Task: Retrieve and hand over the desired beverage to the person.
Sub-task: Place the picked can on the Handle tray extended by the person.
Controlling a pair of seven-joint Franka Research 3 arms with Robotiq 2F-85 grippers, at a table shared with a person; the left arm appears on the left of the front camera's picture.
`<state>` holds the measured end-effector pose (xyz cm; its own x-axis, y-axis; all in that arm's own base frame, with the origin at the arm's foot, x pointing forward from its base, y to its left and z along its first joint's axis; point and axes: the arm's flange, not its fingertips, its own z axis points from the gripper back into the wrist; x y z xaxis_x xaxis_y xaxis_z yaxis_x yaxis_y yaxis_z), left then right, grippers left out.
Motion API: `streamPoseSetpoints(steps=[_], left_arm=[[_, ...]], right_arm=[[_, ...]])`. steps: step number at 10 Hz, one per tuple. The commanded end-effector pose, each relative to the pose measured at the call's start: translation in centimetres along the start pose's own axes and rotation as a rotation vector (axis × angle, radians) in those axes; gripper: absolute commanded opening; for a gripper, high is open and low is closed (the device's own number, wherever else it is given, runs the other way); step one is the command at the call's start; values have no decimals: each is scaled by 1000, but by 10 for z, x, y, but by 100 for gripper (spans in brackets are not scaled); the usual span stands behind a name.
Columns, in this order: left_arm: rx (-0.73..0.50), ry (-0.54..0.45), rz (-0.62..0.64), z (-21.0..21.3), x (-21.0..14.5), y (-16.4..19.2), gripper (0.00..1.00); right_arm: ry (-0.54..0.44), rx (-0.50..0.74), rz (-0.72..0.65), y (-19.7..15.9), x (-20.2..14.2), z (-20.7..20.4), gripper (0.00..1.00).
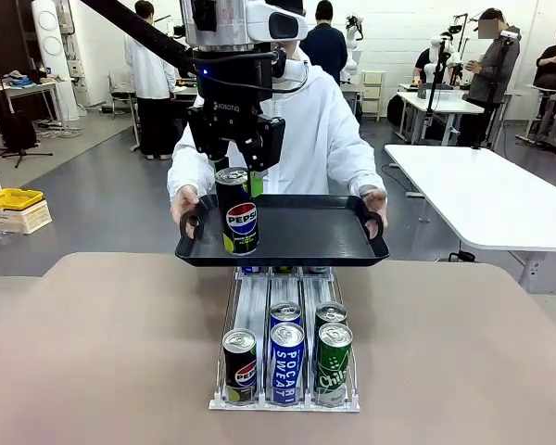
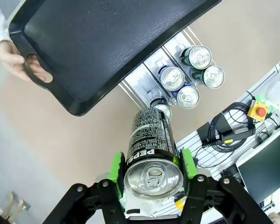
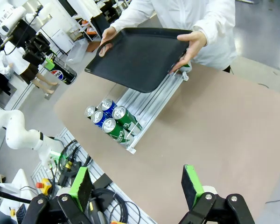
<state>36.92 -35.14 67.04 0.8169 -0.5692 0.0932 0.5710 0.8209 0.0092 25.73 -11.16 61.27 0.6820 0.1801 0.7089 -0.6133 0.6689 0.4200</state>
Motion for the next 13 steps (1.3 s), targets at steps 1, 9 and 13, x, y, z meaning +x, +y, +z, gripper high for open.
streamPoseSetpoints(steps=[1, 9, 13], left_arm=[[-5, -12, 15, 1, -9, 1, 0], [-5, -12, 15, 1, -9, 1, 0], [-9, 9, -3, 4, 57, 48, 58]], right_arm=[[-18, 22, 12, 0, 0, -1, 100], [-18, 22, 12, 0, 0, -1, 100], [-18, 22, 12, 0, 0, -1, 100]])
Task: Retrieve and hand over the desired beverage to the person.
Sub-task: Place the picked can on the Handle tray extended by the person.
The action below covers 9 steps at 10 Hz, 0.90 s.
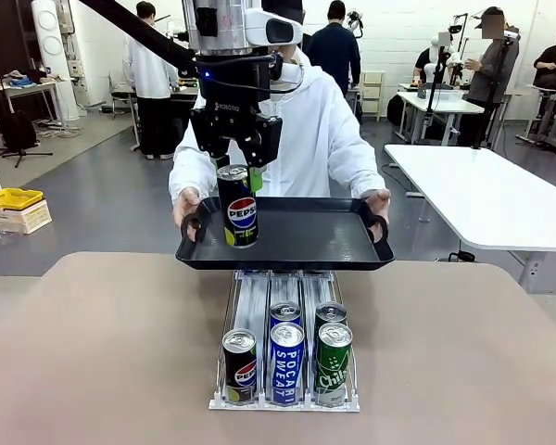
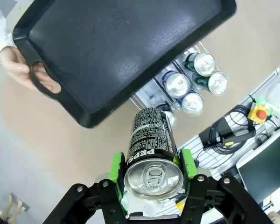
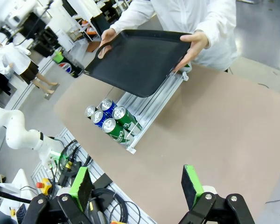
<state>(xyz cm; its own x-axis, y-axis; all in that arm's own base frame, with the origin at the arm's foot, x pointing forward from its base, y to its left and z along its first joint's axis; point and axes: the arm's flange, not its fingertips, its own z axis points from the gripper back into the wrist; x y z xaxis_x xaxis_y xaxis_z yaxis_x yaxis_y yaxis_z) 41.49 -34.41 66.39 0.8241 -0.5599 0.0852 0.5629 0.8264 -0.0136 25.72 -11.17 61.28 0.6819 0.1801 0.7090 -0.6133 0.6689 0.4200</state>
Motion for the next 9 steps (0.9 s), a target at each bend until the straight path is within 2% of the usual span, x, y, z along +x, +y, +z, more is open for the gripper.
streamPoseSetpoints(steps=[1, 3, 6, 9], left_arm=[[9, 9, 9, 16, 43, 31, 58], [17, 11, 74, 12, 77, 63, 58], [4, -36, 133, -21, 109, 97, 58], [13, 2, 152, -56, 122, 105, 58]], right_arm=[[-17, 22, 12, 0, 0, -1, 100], [-17, 22, 12, 0, 0, -1, 100], [-17, 22, 12, 0, 0, -1, 100], [-17, 22, 12, 0, 0, -1, 100]])
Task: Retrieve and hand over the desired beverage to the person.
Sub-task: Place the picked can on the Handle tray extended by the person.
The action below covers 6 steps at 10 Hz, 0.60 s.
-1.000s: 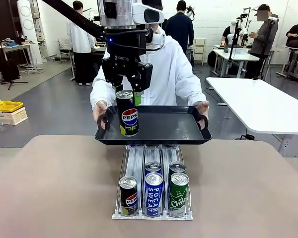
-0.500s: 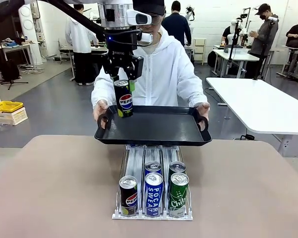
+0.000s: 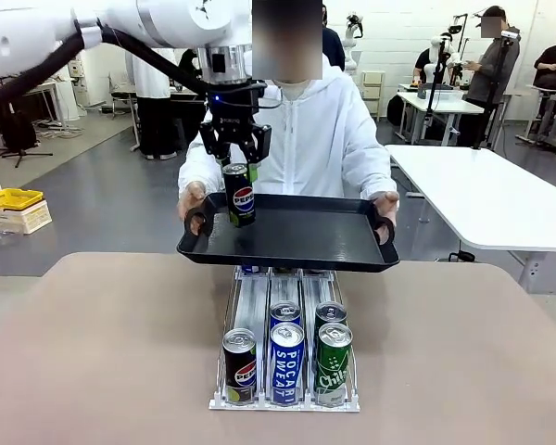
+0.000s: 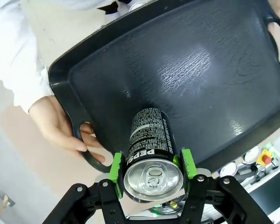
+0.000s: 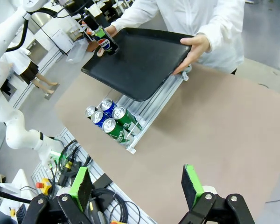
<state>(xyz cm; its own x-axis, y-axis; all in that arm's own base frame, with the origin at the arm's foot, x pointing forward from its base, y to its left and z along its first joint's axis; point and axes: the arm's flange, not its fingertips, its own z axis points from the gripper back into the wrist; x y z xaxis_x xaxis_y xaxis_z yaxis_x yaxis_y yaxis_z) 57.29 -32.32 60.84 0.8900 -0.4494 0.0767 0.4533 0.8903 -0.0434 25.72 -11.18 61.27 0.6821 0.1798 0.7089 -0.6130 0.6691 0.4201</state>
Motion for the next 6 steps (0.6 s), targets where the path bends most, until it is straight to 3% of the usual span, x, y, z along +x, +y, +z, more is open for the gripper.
streamPoseSetpoints(steps=[1, 5, 6], left_arm=[[39, 8, 21, 2, 8, -3, 58], [72, 18, 1, -7, 11, -10, 58], [68, 25, 0, -8, 11, -10, 100]], right_arm=[[-17, 22, 12, 0, 0, -1, 100], [-17, 22, 12, 0, 0, -1, 100], [-17, 22, 12, 0, 0, -1, 100]])
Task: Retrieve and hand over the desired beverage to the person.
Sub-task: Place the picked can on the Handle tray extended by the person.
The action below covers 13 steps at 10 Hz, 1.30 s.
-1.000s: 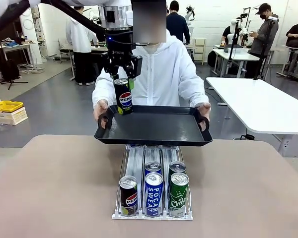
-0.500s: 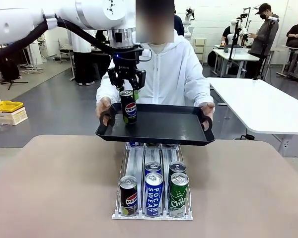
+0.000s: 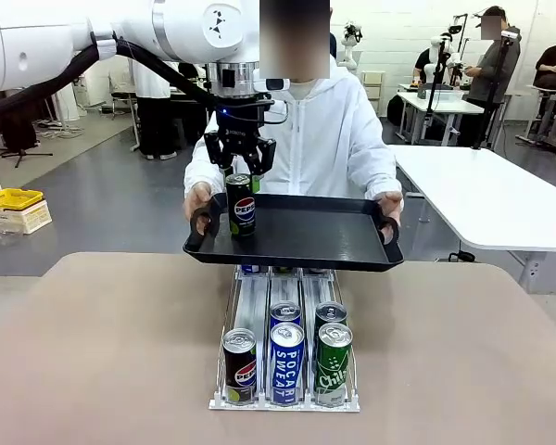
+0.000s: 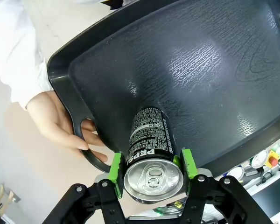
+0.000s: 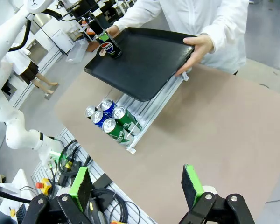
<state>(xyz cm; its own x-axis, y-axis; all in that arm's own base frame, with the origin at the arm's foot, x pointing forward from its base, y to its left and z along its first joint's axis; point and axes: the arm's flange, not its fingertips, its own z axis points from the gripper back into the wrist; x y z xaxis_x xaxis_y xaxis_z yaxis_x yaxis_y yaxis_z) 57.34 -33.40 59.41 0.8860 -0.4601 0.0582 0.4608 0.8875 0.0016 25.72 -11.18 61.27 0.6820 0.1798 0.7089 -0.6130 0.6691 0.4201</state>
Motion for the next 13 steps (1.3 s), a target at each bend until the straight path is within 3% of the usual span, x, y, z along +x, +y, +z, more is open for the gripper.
streamPoseSetpoints(steps=[1, 7, 8, 9, 11, 13], left_arm=[[26, 9, 6, 6, 7, -2, 100], [23, 17, -4, 7, 7, -2, 100], [22, 14, -1, 18, -10, -6, 100], [30, -12, -33, 30, -33, -9, 100], [72, -142, -137, 59, -149, -12, 100], [29, -232, -219, 69, -249, 12, 100]], right_arm=[[-17, 22, 12, 0, 0, -1, 100], [-17, 22, 12, 0, 0, -1, 100], [-17, 22, 12, 0, 0, -1, 100], [-17, 22, 12, 0, 0, -1, 100], [-17, 22, 12, 0, 0, -1, 100], [-17, 22, 12, 0, 0, -1, 100]])
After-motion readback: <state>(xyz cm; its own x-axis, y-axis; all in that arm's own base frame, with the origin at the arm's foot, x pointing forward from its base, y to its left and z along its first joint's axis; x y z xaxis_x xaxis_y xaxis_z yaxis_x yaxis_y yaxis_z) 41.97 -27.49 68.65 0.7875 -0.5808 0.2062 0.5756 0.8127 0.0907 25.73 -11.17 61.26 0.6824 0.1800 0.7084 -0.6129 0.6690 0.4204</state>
